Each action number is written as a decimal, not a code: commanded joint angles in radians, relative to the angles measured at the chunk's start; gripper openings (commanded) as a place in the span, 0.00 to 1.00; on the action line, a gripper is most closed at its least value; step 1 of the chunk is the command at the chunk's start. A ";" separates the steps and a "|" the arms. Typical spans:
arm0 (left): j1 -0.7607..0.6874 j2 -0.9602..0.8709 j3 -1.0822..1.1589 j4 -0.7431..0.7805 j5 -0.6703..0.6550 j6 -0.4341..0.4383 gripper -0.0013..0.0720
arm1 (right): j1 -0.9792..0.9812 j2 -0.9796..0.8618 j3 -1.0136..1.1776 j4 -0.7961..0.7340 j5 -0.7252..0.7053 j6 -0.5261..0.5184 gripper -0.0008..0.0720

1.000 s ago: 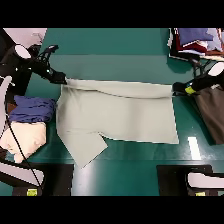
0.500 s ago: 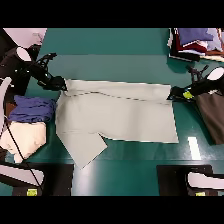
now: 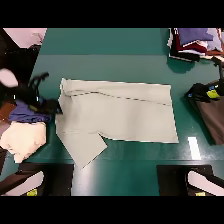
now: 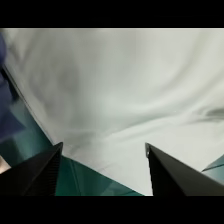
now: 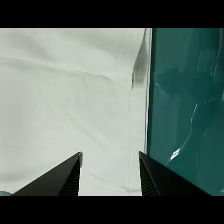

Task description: Fold the shirts.

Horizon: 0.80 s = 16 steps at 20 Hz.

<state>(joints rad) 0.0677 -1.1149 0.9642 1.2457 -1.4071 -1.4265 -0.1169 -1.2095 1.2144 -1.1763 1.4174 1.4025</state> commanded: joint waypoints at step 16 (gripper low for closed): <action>0.000 0.261 -0.558 -0.182 0.195 -0.067 0.85 | -0.014 0.031 0.001 0.007 0.001 -0.027 0.41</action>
<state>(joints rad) 0.0677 -0.8558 0.4152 1.0714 -1.2358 -1.4929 -0.1307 -1.1797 1.2144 -1.1694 1.4162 1.3758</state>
